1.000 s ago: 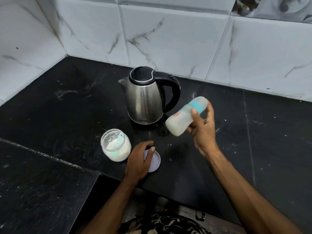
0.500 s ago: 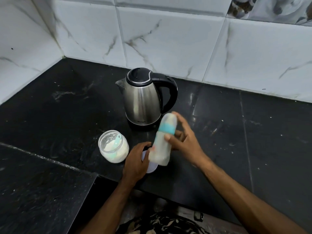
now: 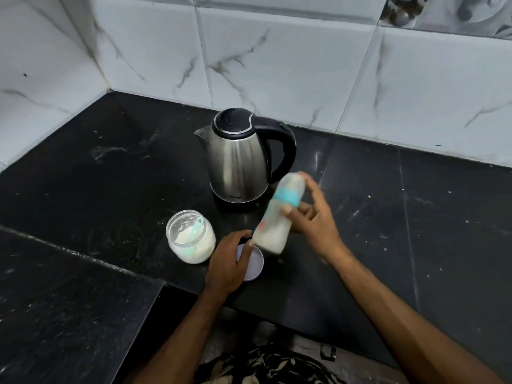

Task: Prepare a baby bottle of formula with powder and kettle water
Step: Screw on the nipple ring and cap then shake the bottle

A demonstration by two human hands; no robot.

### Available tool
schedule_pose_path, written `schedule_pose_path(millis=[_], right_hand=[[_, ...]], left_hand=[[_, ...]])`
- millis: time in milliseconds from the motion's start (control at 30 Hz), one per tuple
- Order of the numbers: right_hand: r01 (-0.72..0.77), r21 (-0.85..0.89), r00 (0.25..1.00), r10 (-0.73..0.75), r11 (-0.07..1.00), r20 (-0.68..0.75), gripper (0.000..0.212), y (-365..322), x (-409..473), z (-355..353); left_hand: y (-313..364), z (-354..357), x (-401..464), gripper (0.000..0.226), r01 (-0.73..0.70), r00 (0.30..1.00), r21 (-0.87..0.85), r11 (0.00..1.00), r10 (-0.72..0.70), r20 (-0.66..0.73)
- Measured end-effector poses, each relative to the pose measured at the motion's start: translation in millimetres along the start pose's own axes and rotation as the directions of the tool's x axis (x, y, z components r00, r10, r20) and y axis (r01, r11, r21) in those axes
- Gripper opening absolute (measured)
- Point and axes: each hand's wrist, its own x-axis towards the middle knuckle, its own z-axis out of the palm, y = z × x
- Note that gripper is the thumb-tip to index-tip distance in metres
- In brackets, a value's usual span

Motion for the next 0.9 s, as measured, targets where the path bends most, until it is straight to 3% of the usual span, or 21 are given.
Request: schedule_pose_path(millis=[67, 133, 300, 333, 433, 500, 567, 667, 700, 733, 833, 900], right_hand=[[0.041, 0.18, 0.979, -0.003, 0.983, -0.205, 0.07, -6.8, 12.9, -6.2], [0.059, 0.257, 0.968, 0.008, 0.965, -0.252, 0.072, -5.4, 16.1, -8.1], [-0.041, -0.077, 0.993, 0.05, 0.996, 0.105, 0.076, 11.1, -8.7, 0.0], [-0.018, -0.07, 0.996, 0.024, 0.997, 0.083, 0.076, 9.6, -6.3, -0.5], [0.041, 0.13, 0.979, -0.014, 0.991, -0.201, 0.063, -4.1, 11.2, -4.1], [0.075, 0.252, 0.956, 0.002, 0.965, -0.294, 0.064, -7.1, 18.2, -5.5], [0.027, 0.227, 0.974, 0.025, 0.973, -0.224, 0.07, -2.6, 10.2, -1.2], [-0.071, -0.008, 0.994, 0.072, 0.997, 0.081, 0.074, 8.6, -12.0, 7.1], [-0.061, -0.044, 0.99, 0.066, 0.997, 0.121, 0.076, 9.1, -12.8, 6.5], [-0.037, -0.033, 0.995, 0.039, 0.999, 0.087, 0.075, 8.1, -8.7, 4.6], [0.017, 0.201, 0.979, 0.025, 0.979, -0.204, 0.073, -2.8, 12.9, -3.7], [0.029, 0.296, 0.963, 0.052, 0.955, -0.263, 0.075, -2.2, 18.0, -6.1]], left_hand=[[5.2, -0.1, -0.1, 0.041, 0.0, 1.0, 0.015, 1.0, 0.001, -0.022], [6.0, -0.2, 0.3, 0.041, 0.002, 1.0, 0.012, 1.0, -0.002, -0.019], [-2.1, 0.1, 0.7, 0.044, -0.011, 1.0, 0.0, 1.0, 0.011, 0.014], [-1.6, 0.0, 0.9, 0.043, -0.01, 1.0, 0.005, 1.0, 0.01, 0.016], [2.6, -0.2, 0.6, 0.042, 0.001, 1.0, 0.022, 1.0, -0.001, -0.007], [6.1, -0.5, 0.8, 0.042, 0.003, 1.0, 0.026, 1.0, -0.003, -0.01], [4.9, -0.8, 1.0, 0.043, -0.002, 1.0, 0.026, 1.0, 0.002, -0.011], [0.5, -1.6, 1.2, 0.045, -0.009, 1.0, -0.042, 0.999, 0.009, 0.015], [0.3, -1.4, 1.2, 0.045, -0.011, 1.0, -0.044, 0.999, 0.012, 0.019], [0.8, -1.4, 0.6, 0.045, -0.012, 1.0, -0.024, 1.0, 0.013, 0.015], [5.0, -0.6, 0.1, 0.042, -0.011, 1.0, 0.025, 1.0, 0.012, -0.02], [5.7, -0.2, 0.7, 0.041, -0.005, 1.0, 0.032, 0.999, 0.006, -0.016]])
